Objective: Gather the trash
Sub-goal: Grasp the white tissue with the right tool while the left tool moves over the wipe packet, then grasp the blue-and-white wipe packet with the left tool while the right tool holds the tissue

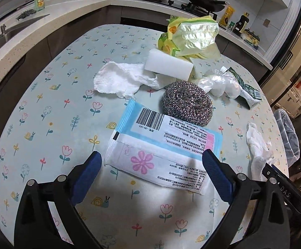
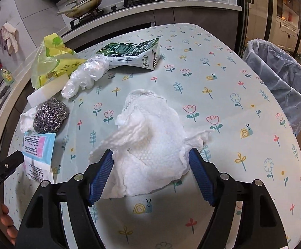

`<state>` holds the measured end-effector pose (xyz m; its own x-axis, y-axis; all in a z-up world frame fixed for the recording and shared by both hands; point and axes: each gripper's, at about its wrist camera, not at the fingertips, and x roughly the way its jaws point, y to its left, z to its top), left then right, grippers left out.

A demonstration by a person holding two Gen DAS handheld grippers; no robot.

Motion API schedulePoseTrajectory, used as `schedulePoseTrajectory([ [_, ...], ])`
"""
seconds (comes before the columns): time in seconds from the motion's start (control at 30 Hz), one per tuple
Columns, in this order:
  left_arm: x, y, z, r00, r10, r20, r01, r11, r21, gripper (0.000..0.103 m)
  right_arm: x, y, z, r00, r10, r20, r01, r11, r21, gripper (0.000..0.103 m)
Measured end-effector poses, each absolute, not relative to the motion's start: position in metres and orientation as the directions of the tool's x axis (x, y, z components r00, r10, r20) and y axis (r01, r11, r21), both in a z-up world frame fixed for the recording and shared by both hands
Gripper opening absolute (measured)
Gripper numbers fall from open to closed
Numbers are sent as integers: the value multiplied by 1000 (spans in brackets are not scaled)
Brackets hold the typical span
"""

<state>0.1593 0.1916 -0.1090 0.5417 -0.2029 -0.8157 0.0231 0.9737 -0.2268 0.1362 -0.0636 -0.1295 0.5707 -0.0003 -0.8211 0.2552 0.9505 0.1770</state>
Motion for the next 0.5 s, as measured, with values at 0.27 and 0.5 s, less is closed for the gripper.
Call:
schedulePoseTrajectory([
  [0.27,169,195,-122,532,-215,-819,7,969,-249,93,140,-66,-130,575,43,-817,223,953,207,11],
  [0.5,178,160,-119,532,-272,-802,120,962,-246,93,141,-61,-120,595,57,-802,199,956,215,10],
])
